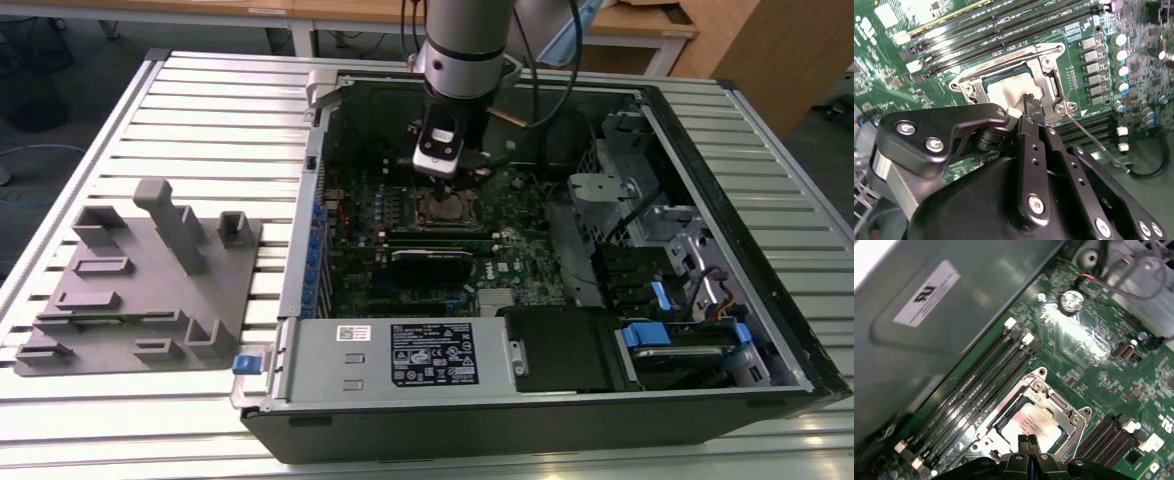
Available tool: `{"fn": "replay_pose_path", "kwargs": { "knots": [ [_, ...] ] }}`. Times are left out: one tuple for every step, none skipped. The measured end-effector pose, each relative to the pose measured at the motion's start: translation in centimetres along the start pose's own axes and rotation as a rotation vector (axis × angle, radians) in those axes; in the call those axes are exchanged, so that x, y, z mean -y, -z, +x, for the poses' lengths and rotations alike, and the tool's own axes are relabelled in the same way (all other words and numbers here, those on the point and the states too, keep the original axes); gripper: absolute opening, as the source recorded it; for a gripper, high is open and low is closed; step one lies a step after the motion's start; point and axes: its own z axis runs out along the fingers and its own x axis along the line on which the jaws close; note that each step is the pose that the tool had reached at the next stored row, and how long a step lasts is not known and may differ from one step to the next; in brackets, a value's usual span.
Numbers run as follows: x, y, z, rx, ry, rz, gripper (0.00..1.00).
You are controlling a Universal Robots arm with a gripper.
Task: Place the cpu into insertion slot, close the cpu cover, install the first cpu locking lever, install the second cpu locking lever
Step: 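Close the cpu cover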
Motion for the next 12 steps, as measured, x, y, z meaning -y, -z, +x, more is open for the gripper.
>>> {"fn": "replay_pose_path", "kwargs": {
  "knots": [
    [0.0,0.0,0.0,-0.0004,0.019,0.0001,0.11],
    [0.0,0.0,0.0,-0.0008,0.038,0.0002,0.11],
    [0.0,0.0,0.0,-0.0012,0.055,0.0003,0.11],
    [0.0,0.0,0.0,-0.0013,0.064,0.0003,0.11],
    [0.0,0.0,0.0,-0.0014,0.065,0.0004,0.11],
    [0.0,0.0,0.0,-0.0014,0.065,0.0003,0.11],
    [0.0,0.0,0.0,-0.0014,0.065,0.0003,0.11],
    [0.0,0.0,0.0,-0.0014,0.065,0.0003,0.11],
    [0.0,0.0,0.0,-0.0014,0.066,0.0003,0.11],
    [0.0,0.0,0.0,-0.0014,0.066,0.0003,0.11],
    [0.0,0.0,0.0,-0.0014,0.066,0.0004,0.11],
    [0.0,0.0,0.0,-0.0014,0.066,0.0003,0.11]
  ]
}}
